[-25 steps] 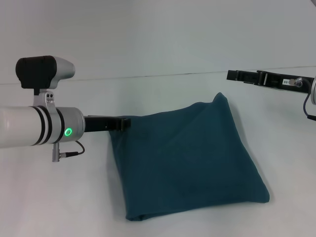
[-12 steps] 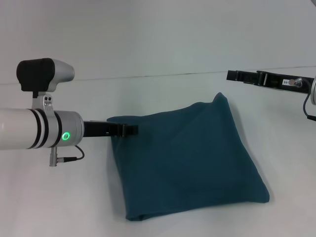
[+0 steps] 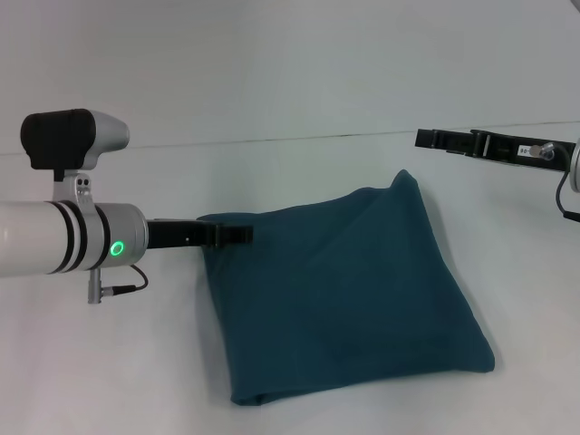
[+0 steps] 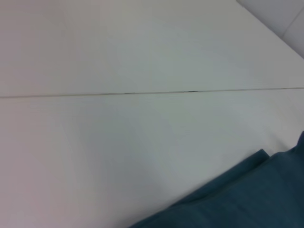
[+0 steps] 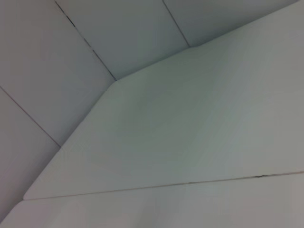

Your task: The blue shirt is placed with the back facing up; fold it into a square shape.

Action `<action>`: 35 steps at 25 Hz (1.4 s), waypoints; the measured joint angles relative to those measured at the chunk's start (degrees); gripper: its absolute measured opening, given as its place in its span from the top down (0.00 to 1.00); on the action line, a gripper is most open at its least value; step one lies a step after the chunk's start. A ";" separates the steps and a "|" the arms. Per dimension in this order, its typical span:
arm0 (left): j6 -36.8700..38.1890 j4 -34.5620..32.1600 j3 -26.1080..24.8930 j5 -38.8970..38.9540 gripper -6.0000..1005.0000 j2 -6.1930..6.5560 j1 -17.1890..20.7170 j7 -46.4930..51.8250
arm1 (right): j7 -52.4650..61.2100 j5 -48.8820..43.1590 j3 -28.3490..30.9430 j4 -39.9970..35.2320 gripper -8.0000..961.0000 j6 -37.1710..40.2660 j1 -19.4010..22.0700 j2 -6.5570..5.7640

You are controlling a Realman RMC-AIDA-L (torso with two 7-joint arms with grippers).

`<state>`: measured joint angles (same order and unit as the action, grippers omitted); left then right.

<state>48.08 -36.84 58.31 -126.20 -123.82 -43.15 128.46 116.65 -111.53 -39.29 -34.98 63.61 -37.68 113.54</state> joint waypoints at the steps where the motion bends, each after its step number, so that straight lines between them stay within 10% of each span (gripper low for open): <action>1: -0.19 0.02 0.11 0.00 0.37 0.04 0.02 -0.03 | 0.01 0.00 0.00 0.00 0.15 0.00 -0.01 0.00; 11: -0.12 0.74 2.43 -2.41 0.12 -0.20 -0.35 0.38 | 0.08 0.00 0.00 -0.02 0.15 0.07 -0.33 0.00; 21: -1.16 0.27 3.30 -2.73 0.12 -0.22 -0.55 -0.52 | 0.01 0.24 0.00 -0.01 0.16 0.10 -0.33 0.00; 35: -2.12 0.55 4.78 -2.99 0.63 -0.18 -0.94 -0.80 | 0.08 0.35 0.01 0.00 0.16 -0.12 -0.46 0.08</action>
<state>45.96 -36.29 63.08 -129.19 -124.00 -44.09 127.66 116.73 -111.17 -39.28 -34.98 63.49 -38.14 113.62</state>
